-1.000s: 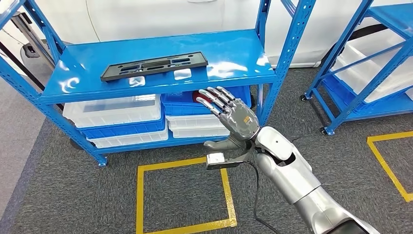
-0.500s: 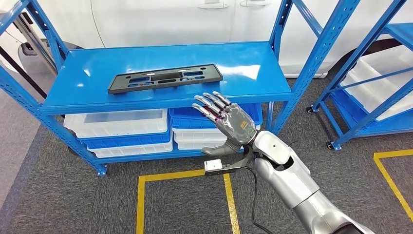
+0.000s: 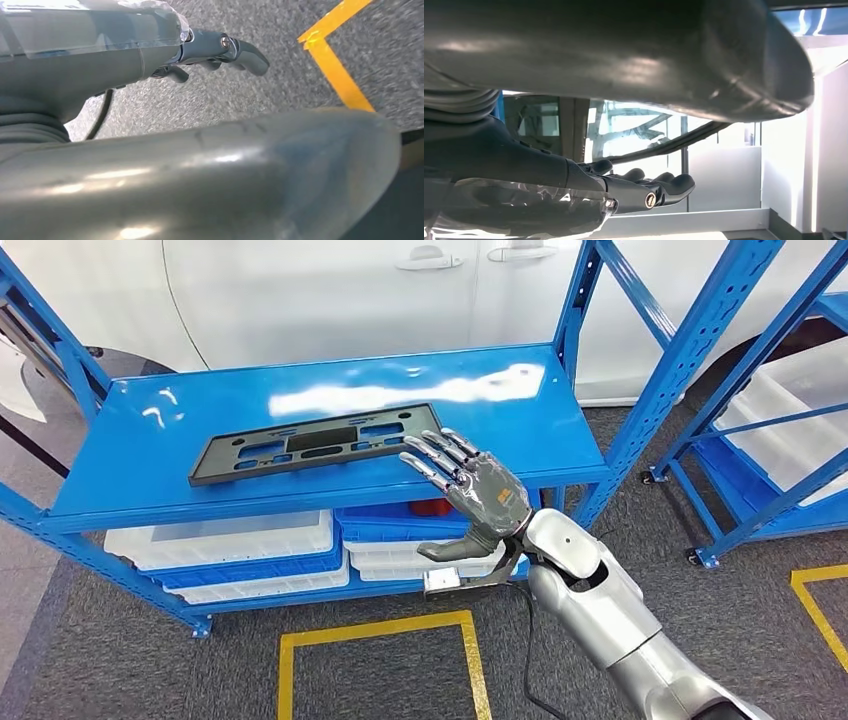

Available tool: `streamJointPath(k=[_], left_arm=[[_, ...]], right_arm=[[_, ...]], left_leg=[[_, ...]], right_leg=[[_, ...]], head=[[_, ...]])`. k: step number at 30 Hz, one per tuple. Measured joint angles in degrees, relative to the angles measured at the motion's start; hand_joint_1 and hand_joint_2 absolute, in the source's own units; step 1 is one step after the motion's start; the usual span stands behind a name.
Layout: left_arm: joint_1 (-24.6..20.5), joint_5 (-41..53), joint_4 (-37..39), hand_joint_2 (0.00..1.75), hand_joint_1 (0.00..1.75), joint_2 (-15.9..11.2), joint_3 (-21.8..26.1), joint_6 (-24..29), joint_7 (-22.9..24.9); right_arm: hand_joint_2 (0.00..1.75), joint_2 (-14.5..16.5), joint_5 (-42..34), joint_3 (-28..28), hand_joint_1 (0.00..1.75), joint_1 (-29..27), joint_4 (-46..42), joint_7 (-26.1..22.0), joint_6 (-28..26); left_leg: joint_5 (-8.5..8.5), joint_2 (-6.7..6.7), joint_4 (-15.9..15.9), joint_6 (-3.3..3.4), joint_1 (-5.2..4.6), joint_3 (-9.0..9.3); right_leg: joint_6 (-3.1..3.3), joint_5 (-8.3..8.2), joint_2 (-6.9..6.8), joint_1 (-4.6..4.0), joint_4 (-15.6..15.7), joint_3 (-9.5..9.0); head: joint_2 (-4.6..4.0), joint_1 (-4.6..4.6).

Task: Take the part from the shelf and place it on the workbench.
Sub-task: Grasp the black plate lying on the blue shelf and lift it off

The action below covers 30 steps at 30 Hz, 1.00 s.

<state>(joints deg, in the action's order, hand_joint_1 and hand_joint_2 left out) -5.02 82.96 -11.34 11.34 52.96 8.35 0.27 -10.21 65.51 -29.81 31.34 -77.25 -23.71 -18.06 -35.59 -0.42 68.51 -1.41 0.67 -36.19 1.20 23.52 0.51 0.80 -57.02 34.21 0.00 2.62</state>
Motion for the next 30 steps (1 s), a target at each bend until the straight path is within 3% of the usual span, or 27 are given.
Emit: streamJointPath(k=[2, 3, 4, 5, 7, 9, 11, 12, 13, 14, 15, 16, 18, 20, 23, 25, 27, 28, 29, 30], left_arm=[[0.15, 0.07, 0.04, 0.00, 0.00, -0.02, 0.00, -0.01, -0.03], [0.17, 0.10, 0.07, 0.00, 0.00, -0.02, 0.00, -0.03, -0.06], [0.20, 0.14, 0.09, 0.00, 0.00, -0.02, 0.00, -0.05, -0.07], [0.18, 0.19, 0.11, 0.00, 0.00, -0.03, 0.00, -0.07, -0.08], [0.13, 0.27, 0.11, 0.00, 0.00, -0.04, 0.00, -0.06, -0.10], [0.02, 0.29, 0.11, 0.00, 0.00, -0.04, 0.00, -0.04, -0.12], [-0.14, 0.29, 0.11, 0.00, 0.00, -0.04, 0.00, -0.04, -0.13], [-0.19, 0.30, 0.11, 0.00, 0.00, -0.04, 0.00, -0.04, -0.13], [-0.20, 0.32, 0.11, 0.00, 0.00, -0.04, 0.00, -0.04, -0.14], [-0.19, 0.34, 0.11, 0.00, 0.00, -0.04, 0.00, -0.04, -0.14], [-0.17, 0.38, 0.11, 0.00, 0.00, -0.04, 0.00, -0.05, -0.14], [-0.15, 0.41, 0.11, 0.00, 0.00, -0.02, -0.01, -0.07, -0.14], [-0.21, 0.46, 0.15, 0.00, 0.00, 0.05, -0.01, -0.11, -0.15], [-0.29, 0.46, 0.17, 0.00, 0.00, 0.10, -0.01, -0.15, -0.14], [-0.28, 0.49, 0.17, 0.00, 0.00, 0.05, -0.02, -0.21, -0.12], [-0.26, 0.51, 0.17, 0.00, 0.00, 0.03, -0.02, -0.20, -0.06], [-0.22, 0.51, 0.17, 0.00, 0.00, 0.03, -0.02, -0.20, -0.02], [-0.19, 0.51, 0.17, 0.00, 0.00, 0.03, -0.02, -0.19, -0.02], [-0.16, 0.52, 0.17, 0.00, 0.00, 0.02, -0.02, -0.19, -0.04], [-0.15, 0.53, 0.17, 0.00, 0.00, 0.02, -0.02, -0.18, -0.07]], right_arm=[[0.00, -0.01, 0.02, -0.01, 0.00, 0.02, 0.05, 0.00, 0.11], [0.00, -0.01, 0.04, -0.02, 0.00, 0.05, 0.09, 0.00, 0.17], [0.00, -0.01, 0.07, -0.03, 0.00, 0.06, 0.13, -0.01, 0.25], [0.00, 0.00, 0.10, -0.04, 0.00, 0.08, 0.16, -0.01, 0.32], [0.00, -0.01, 0.12, -0.01, 0.00, 0.13, 0.15, -0.02, 0.37], [0.00, -0.02, 0.10, 0.03, 0.00, 0.27, 0.15, -0.02, 0.36], [0.00, -0.02, 0.09, 0.03, 0.00, 0.28, 0.19, -0.04, 0.37], [0.00, -0.03, 0.09, 0.03, 0.00, 0.18, 0.22, -0.05, 0.37], [0.00, -0.03, 0.09, 0.02, 0.00, 0.09, 0.27, -0.07, 0.38], [0.00, -0.04, 0.09, 0.02, 0.00, 0.05, 0.31, -0.09, 0.39], [0.00, -0.05, 0.09, 0.03, 0.00, 0.06, 0.33, -0.09, 0.40], [0.00, -0.07, 0.08, 0.03, 0.00, 0.14, 0.34, -0.09, 0.42], [0.00, -0.10, 0.07, 0.01, 0.00, 0.32, 0.37, -0.09, 0.46], [0.00, -0.11, 0.07, -0.05, 0.00, 0.37, 0.43, -0.11, 0.52], [0.00, -0.16, 0.45, -0.15, 0.00, 0.44, 0.64, -0.13, 0.52], [0.00, -0.16, 0.92, -0.41, 0.00, 0.54, 0.82, -0.13, 0.51], [0.00, -0.15, 1.33, -0.83, 0.00, 0.54, 1.11, -0.13, 0.51], [0.00, -0.15, 1.46, -1.03, 0.00, 0.53, 1.28, -0.13, 0.52], [0.00, -0.14, 1.52, -1.20, 0.00, 0.53, 1.45, -0.13, 0.54], [0.00, -0.13, 1.51, -1.34, 0.00, 0.54, 1.62, -0.13, 0.57]], left_leg=[[7.49, 0.08, -7.25, 0.30, 0.00, 0.73], [10.29, 0.12, -9.71, 0.63, -0.11, 1.00], [12.02, 0.12, -11.01, 1.04, -0.25, 1.06], [12.34, 0.11, -11.20, 1.46, -0.42, 0.99], [12.68, 0.06, -11.46, 2.22, -0.41, 1.40], [12.64, 0.07, -11.90, 2.87, -0.30, 1.86], [12.34, 0.08, -11.92, 3.36, -0.43, 2.00], [12.18, 0.07, -11.86, 3.52, -0.53, 2.03], [11.98, 0.03, -11.78, 3.62, -0.64, 2.12], [11.76, -0.02, -11.67, 3.64, -0.73, 2.29], [11.47, -0.07, -11.54, 3.61, -0.81, 2.56], [11.15, -0.12, -11.42, 3.53, -0.88, 2.86], [10.59, -0.15, -11.12, 3.16, -1.16, 3.13], [10.34, -0.14, -11.05, 2.69, -1.25, 3.13], [9.20, -0.07, -9.96, 1.79, -1.32, 3.00], [6.06, -0.01, -4.47, 1.13, -0.99, 0.54], [2.89, 0.02, 3.31, 0.54, -0.50, -3.38], [2.54, 0.03, 5.53, 0.30, -0.27, -4.63], [3.36, 0.04, 5.48, 0.10, -0.08, -4.78], [5.08, 0.05, 3.34, -0.03, 0.11, -3.88]], right_leg=[[-0.45, 1.12, 0.05, -0.01, -0.08, -1.30], [-0.75, 1.53, 0.09, -0.07, -0.13, -1.60], [-1.10, 1.85, 0.14, -0.10, -0.17, -1.69], [-1.48, 2.08, 0.19, -0.13, -0.20, -1.75], [-2.22, 2.70, 0.11, -0.01, -0.39, -1.78], [-2.72, 4.84, -0.09, 0.06, -3.81, -0.25], [-2.98, 8.17, -0.20, 0.07, -11.65, 4.03], [-3.05, 9.18, -0.20, 0.07, -15.30, 6.24], [-3.04, 9.11, -0.21, 0.07, -17.20, 7.65], [-2.93, 7.85, -0.21, 0.04, -16.77, 7.90], [-2.71, 5.61, -0.21, 0.00, -13.89, 6.87], [-2.37, 3.17, -0.22, -0.08, -9.57, 5.09], [-1.66, 0.39, -0.29, -0.42, -2.61, 1.98], [-1.19, 0.35, -0.31, -0.75, -0.96, 1.23], [-0.44, 0.23, -0.33, -0.30, -0.32, 0.75], [-0.02, 0.23, -0.43, 0.00, 0.02, 0.43], [0.12, 0.40, -0.48, 0.00, 0.01, 0.40], [0.10, 0.50, -0.49, 0.01, -0.02, 0.37], [0.03, 0.56, -0.50, 0.04, -0.07, 0.30], [-0.09, 0.66, -0.50, 0.08, -0.15, 0.19]], head=[[0.00, 0.00], [0.00, -0.01], [0.00, -0.01], [0.00, 0.00], [0.00, 0.00], [0.00, -0.01], [0.00, -0.01], [0.00, -0.01], [0.00, -0.01], [0.00, -0.01], [0.00, -0.01], [0.00, -0.01], [0.00, -0.01], [0.00, -0.01], [0.00, 0.00], [0.00, 0.02], [0.00, 0.02], [0.00, 0.02], [0.00, 0.02], [0.00, 0.02]])
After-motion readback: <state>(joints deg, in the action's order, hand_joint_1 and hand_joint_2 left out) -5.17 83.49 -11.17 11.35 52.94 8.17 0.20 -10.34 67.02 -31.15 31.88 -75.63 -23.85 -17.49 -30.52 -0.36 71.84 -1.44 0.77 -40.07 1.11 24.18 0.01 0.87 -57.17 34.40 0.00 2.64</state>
